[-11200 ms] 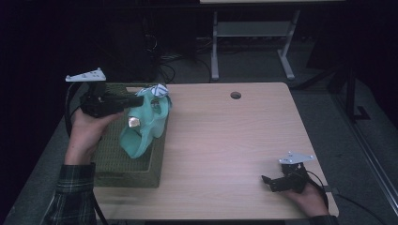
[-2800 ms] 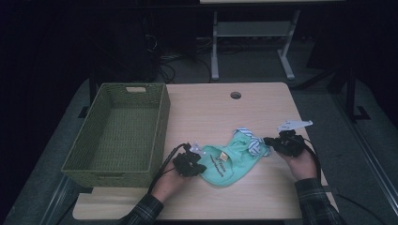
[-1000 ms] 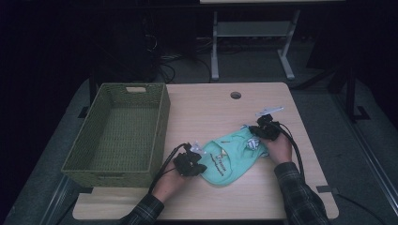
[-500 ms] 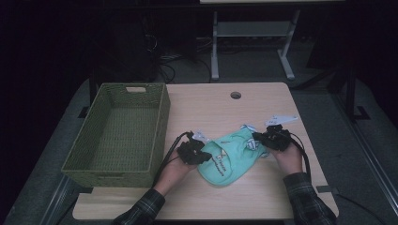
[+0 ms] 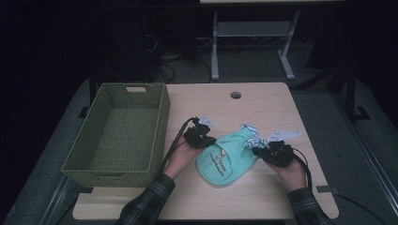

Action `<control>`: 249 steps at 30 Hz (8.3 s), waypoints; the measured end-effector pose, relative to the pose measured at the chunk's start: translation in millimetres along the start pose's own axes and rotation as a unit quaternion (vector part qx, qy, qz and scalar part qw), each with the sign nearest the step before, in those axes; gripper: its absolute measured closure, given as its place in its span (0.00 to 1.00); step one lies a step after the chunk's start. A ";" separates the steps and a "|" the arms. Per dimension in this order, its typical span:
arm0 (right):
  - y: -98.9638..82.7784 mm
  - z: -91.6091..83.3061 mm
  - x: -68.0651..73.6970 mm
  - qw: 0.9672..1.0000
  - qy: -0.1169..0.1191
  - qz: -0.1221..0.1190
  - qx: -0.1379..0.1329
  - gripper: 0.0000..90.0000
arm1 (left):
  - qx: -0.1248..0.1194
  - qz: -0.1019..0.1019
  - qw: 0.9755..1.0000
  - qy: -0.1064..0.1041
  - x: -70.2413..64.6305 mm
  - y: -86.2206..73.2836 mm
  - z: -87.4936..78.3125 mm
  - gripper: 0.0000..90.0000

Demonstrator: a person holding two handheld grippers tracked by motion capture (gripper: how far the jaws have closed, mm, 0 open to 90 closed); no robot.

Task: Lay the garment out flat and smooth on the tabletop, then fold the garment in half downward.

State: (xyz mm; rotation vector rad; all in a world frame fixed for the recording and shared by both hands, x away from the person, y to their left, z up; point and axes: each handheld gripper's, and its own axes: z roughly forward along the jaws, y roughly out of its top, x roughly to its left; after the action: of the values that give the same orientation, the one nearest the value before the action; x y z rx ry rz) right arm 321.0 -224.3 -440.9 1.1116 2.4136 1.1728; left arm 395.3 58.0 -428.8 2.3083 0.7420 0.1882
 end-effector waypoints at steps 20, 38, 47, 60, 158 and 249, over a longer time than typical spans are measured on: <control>-11.5 22.6 37.2 0.998 0.041 -0.029 0.050 1.00 | 0.025 -0.010 1.000 -0.002 11.6 12.8 52.2 1.00; -21.0 15.1 26.3 0.996 0.011 -0.029 0.086 1.00 | 0.038 0.005 0.999 0.029 7.5 4.7 42.9 1.00; -22.6 11.6 15.3 0.996 -0.003 -0.025 0.084 1.00 | 0.051 0.010 0.998 0.020 -1.7 -12.0 26.2 1.00; -21.2 11.1 7.5 0.996 -0.012 -0.026 0.087 1.00 | 0.073 0.031 0.997 0.003 -32.1 -36.2 3.2 1.00; 40.9 35.8 -52.8 1.000 0.023 -0.008 0.009 0.62 | -0.002 -0.012 1.000 0.018 17.8 -5.7 2.4 0.48; 69.5 22.5 -44.0 0.998 0.013 -0.043 -0.049 0.95 | -0.073 0.027 0.996 0.041 20.2 34.7 -24.7 0.95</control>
State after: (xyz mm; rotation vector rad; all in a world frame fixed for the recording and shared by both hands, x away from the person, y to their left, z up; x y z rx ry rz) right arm 399.3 -216.2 -408.1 0.9590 2.3697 1.2699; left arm 419.9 62.9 -388.8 2.1942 0.6839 0.3512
